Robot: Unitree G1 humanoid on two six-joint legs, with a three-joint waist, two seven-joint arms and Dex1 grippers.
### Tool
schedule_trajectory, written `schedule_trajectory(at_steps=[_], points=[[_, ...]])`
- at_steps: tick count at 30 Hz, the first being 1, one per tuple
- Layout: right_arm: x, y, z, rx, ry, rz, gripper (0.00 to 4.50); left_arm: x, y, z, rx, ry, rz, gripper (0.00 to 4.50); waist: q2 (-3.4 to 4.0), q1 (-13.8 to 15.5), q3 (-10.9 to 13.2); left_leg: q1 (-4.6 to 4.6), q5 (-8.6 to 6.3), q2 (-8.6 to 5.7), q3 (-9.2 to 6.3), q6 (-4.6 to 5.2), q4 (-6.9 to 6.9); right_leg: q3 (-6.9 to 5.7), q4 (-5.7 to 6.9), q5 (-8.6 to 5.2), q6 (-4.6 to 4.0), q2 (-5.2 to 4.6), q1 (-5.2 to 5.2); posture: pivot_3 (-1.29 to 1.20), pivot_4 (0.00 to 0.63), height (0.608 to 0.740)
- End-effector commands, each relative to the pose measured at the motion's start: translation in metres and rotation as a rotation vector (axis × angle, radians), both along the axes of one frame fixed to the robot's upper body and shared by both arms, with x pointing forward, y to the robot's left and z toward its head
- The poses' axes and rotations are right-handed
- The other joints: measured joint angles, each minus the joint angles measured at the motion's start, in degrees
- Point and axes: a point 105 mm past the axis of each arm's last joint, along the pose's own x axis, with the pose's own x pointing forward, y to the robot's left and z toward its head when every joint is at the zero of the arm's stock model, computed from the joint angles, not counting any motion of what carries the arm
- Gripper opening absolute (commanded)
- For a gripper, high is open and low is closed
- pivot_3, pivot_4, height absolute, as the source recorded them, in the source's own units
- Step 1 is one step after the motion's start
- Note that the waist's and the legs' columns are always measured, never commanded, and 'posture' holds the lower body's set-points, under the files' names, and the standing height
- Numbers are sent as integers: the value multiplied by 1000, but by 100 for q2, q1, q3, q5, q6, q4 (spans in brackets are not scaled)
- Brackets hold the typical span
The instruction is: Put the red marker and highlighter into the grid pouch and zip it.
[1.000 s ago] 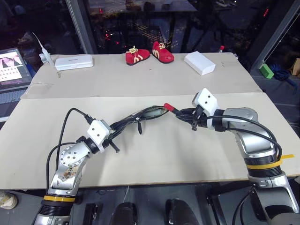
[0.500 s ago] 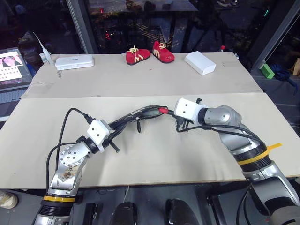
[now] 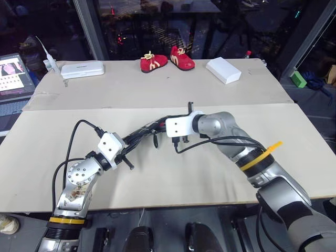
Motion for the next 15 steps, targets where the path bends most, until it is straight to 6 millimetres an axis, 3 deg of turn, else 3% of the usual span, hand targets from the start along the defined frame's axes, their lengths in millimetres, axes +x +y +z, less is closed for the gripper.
schedule_trajectory(at_steps=[1,6,8,10,12,15], points=[[-7,20,3,-13,-54,98,454,-1,-1,13,-3,-56,-17,0,0,5,0,0,0,0,0,0,0,0,0,0,0,0,0,0,150,740],[-12,27,-1,34,-6,130,454,-1,-1,13,-2,-58,-16,0,0,6,0,0,0,0,0,0,0,0,1,0,0,-1,0,0,150,740],[-13,21,-3,86,83,106,1471,-1,-1,13,-1,-58,-16,0,0,7,0,0,0,1,0,-1,0,0,2,0,0,-1,0,0,150,740],[-14,17,-4,100,113,97,2070,-2,-1,13,0,-58,-17,0,0,8,0,0,0,2,-1,-1,0,-1,2,0,0,0,0,0,150,740],[-6,13,10,182,103,52,2749,-2,0,13,0,-58,-17,0,0,6,0,0,0,2,-1,0,0,-1,2,1,-1,-1,0,0,150,740],[-5,-3,22,317,204,22,2749,-2,-1,13,0,-59,-17,0,0,8,0,1,0,2,-2,-1,0,-1,3,1,-1,-1,1,0,150,740]])
